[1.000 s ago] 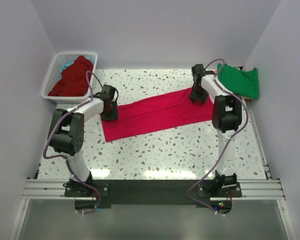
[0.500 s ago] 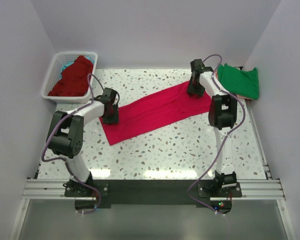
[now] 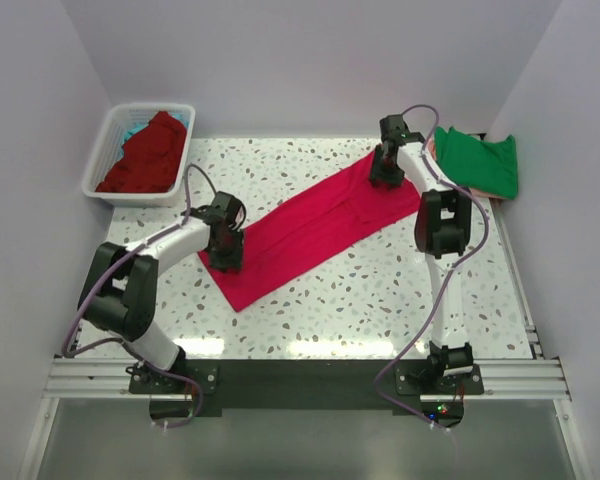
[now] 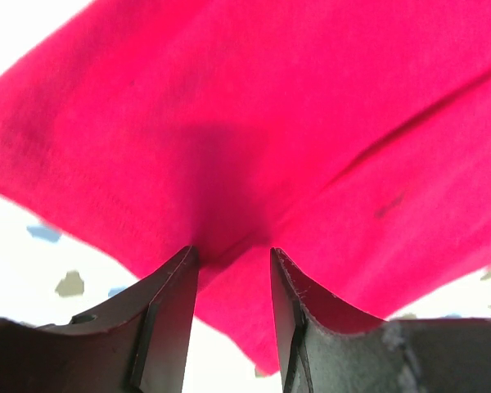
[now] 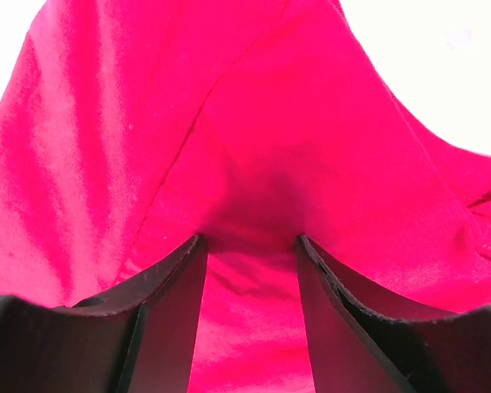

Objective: Fold and stack the t-shirts
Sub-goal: Fold the tshirt

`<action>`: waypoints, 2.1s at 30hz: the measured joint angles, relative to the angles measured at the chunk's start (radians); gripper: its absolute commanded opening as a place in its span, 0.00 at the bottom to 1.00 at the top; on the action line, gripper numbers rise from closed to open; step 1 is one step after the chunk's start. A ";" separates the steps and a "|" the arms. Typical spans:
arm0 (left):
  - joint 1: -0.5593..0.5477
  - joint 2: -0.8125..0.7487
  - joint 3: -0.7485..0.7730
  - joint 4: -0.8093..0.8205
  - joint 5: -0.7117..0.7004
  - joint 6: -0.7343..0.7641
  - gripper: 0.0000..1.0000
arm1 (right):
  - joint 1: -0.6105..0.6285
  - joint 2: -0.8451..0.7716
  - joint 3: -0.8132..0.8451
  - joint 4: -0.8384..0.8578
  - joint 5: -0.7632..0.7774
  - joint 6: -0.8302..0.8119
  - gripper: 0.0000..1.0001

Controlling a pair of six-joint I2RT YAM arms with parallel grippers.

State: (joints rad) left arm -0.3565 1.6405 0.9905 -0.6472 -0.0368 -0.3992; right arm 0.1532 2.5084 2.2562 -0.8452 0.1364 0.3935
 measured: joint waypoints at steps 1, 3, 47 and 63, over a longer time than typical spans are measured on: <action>0.000 -0.017 -0.008 -0.010 0.001 0.000 0.46 | 0.001 0.002 0.003 0.003 -0.004 -0.008 0.52; 0.000 -0.058 -0.026 -0.038 0.004 0.000 0.46 | 0.005 0.005 0.008 0.007 -0.007 -0.023 0.52; 0.232 0.242 0.516 0.060 -0.094 -0.119 0.47 | 0.705 -0.472 -0.552 0.150 -0.026 -0.082 0.53; 0.249 0.420 0.649 0.011 -0.010 -0.069 0.47 | 0.858 -0.283 -0.390 0.106 -0.109 -0.141 0.53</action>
State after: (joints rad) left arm -0.1070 2.0609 1.6398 -0.6365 -0.0471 -0.4679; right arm 1.0111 2.2253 1.8660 -0.7391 0.0269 0.2523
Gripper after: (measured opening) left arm 0.469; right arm 0.530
